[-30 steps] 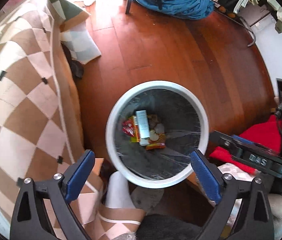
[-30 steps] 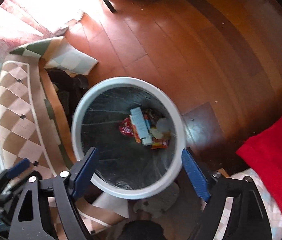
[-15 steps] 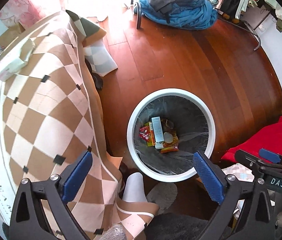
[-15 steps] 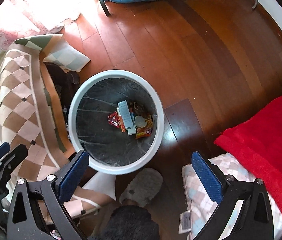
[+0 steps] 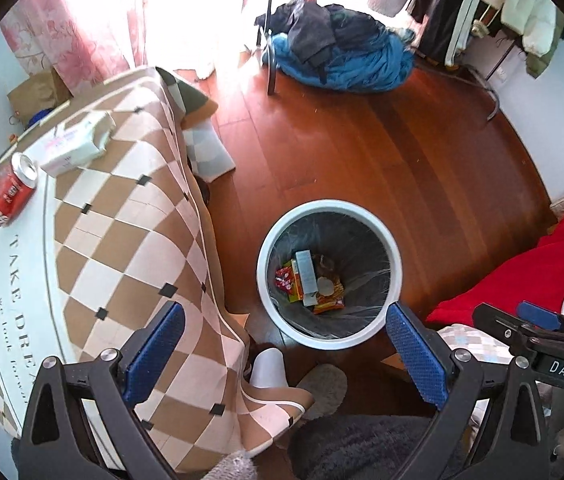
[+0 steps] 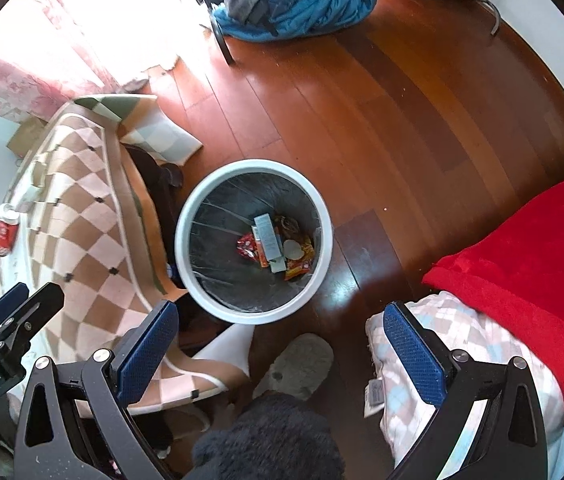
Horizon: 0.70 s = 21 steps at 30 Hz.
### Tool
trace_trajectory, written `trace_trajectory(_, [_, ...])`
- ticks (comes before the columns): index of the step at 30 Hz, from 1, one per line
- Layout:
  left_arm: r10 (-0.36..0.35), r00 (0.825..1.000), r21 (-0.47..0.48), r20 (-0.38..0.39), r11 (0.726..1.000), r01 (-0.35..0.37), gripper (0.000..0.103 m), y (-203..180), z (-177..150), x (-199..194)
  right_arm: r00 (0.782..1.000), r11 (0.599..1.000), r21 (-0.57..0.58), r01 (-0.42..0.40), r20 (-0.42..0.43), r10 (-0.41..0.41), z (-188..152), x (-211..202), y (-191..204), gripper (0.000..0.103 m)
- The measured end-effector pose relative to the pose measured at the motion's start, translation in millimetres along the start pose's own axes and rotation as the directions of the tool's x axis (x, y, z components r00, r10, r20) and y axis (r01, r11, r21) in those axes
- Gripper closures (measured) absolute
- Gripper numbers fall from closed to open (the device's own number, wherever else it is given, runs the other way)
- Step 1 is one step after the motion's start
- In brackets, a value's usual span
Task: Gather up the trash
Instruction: 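Move both tools back toward the table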
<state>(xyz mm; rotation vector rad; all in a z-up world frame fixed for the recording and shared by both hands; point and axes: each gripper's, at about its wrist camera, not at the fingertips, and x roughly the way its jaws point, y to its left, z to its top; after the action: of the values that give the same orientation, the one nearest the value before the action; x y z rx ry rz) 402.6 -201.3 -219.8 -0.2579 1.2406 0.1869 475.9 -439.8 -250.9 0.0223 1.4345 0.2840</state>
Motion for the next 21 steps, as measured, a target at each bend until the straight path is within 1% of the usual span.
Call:
trace_trajectory(3, [-0.007,0.999,-0.005,0.035,1.000,0.007,0.000,4,0,-21,0.999,1.000,0.005,-0.031,0.039,0.031,-6,-25,9,0.000])
trace_trajectory(5, [-0.018,0.997,-0.014,0.074,1.000,0.019,0.000,14,0,-42,0.996,0.998,-0.002,-0.057,0.070,0.057,-7,-45,20,0.000])
trace_trajectory(8, [-0.019,0.992,-0.037,0.124,0.999,0.024,0.000,35,4,-68,0.991,0.995,-0.044,-0.088,0.100,0.092,-3,-69,48,0.000])
trace_trajectory(10, [-0.006,0.986,-0.067,0.165,0.998,0.017,0.000,62,10,-87,0.988,0.989,-0.103,-0.101,0.108,0.112,4,-82,81,0.000])
trace_trajectory(12, [0.023,0.980,-0.095,0.197,0.995,-0.004,0.000,90,14,-100,0.987,0.978,-0.175,-0.110,0.098,0.128,11,-87,119,0.000])
trace_trajectory(13, [0.051,0.975,-0.116,0.214,0.993,-0.027,0.000,110,16,-106,0.987,0.968,-0.223,-0.111,0.085,0.133,16,-87,144,0.000])
trace_trajectory(14, [0.093,0.970,-0.138,0.225,0.988,-0.063,0.000,132,17,-109,0.989,0.957,-0.273,-0.102,0.074,0.127,20,-85,170,0.000])
trace_trajectory(15, [0.121,0.966,-0.153,0.227,0.984,-0.087,0.000,146,16,-108,0.991,0.943,-0.322,-0.090,0.063,0.116,25,-80,196,0.000])
trace_trajectory(17, [0.189,0.958,-0.201,0.214,0.969,-0.146,0.000,188,11,-100,0.996,0.897,-0.438,-0.058,0.039,0.083,34,-65,255,0.000])
trace_trajectory(18, [0.225,0.954,-0.228,0.199,0.957,-0.178,0.000,210,7,-93,0.998,0.868,-0.495,-0.038,0.030,0.061,38,-56,285,0.000])
trace_trajectory(20, [0.295,0.945,-0.287,0.139,0.925,-0.247,0.000,260,-5,-69,1.000,0.780,-0.626,0.011,0.005,-0.010,47,-26,352,0.000])
trace_trajectory(21, [0.317,0.942,-0.316,0.106,0.909,-0.271,0.000,282,-13,-56,0.999,0.741,-0.671,0.020,-0.009,-0.035,51,-12,376,0.000])
